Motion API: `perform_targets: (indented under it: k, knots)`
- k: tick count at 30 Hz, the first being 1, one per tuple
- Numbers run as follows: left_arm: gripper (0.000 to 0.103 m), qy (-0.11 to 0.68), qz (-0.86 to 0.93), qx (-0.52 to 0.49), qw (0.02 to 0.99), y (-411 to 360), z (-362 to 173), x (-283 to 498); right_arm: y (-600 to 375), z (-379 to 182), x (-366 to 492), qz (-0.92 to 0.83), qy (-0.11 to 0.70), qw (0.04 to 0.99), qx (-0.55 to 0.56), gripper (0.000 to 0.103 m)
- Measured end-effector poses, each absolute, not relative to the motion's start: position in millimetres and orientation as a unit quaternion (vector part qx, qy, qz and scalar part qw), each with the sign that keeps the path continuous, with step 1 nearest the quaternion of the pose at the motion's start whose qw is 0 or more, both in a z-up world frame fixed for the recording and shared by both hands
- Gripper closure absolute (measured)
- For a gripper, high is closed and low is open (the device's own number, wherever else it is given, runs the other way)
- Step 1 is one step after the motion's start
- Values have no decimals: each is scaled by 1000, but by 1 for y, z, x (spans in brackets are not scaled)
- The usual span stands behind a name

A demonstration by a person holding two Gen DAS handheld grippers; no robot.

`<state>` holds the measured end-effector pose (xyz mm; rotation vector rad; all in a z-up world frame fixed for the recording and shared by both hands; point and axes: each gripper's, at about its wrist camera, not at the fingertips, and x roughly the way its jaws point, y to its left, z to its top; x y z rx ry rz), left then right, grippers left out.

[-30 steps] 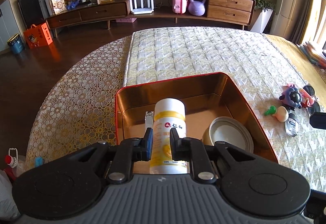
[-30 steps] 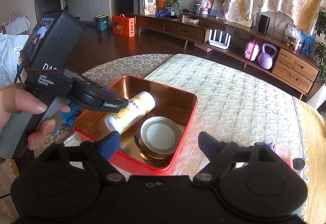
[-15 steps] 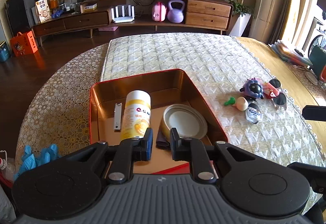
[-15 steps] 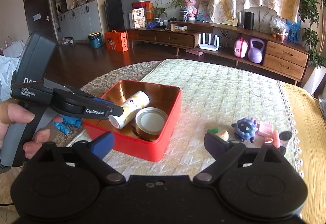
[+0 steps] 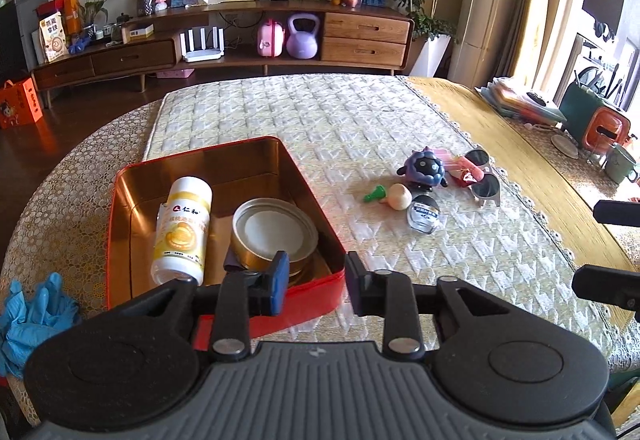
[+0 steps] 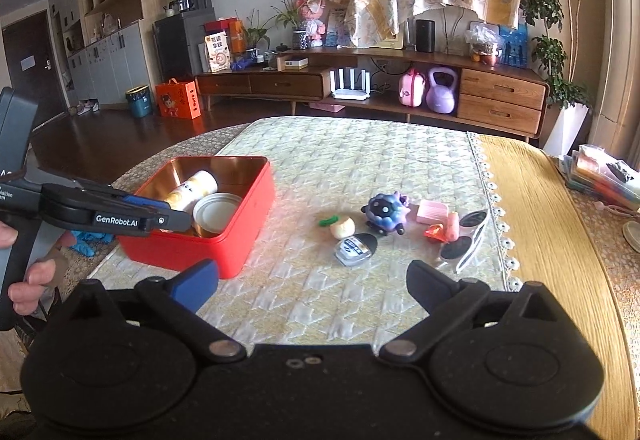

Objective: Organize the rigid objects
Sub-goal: 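Withdraw both open tools from the red tin, then move the left tool to the eye-drop bottle while the right tool approaches the pink bottle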

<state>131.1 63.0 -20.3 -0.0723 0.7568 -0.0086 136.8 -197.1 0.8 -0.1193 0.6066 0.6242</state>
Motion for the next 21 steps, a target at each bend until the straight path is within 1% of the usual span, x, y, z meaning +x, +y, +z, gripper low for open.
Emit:
perform_targets:
  k: [2,3,4,9,11,15,21]
  knots:
    - [35,361,-4,-34,932,56,-21,130,-205,0,137,296,293,907,-57,2]
    - [30,354,-1,-34,935,53,-21,129,-209,-1,139,293,293,908,-57,2]
    - [28,350,-2,-33,936,50,-21,129,-212,-2,140,290,293,909,-56,2]
    - [27,351,-15,-33,936,36,-26,135,-231,-6,148,265,290,918,-52,0]
    - [20,347,-19,-36,937,30,-29,139,-240,-8,154,256,291,921,-47,0]
    - [20,342,-31,-54,938,19,-34,147,-257,-15,171,229,291,928,-43,0]
    - [20,341,-45,-47,938,-6,-45,164,-276,-27,207,196,305,931,-45,0]
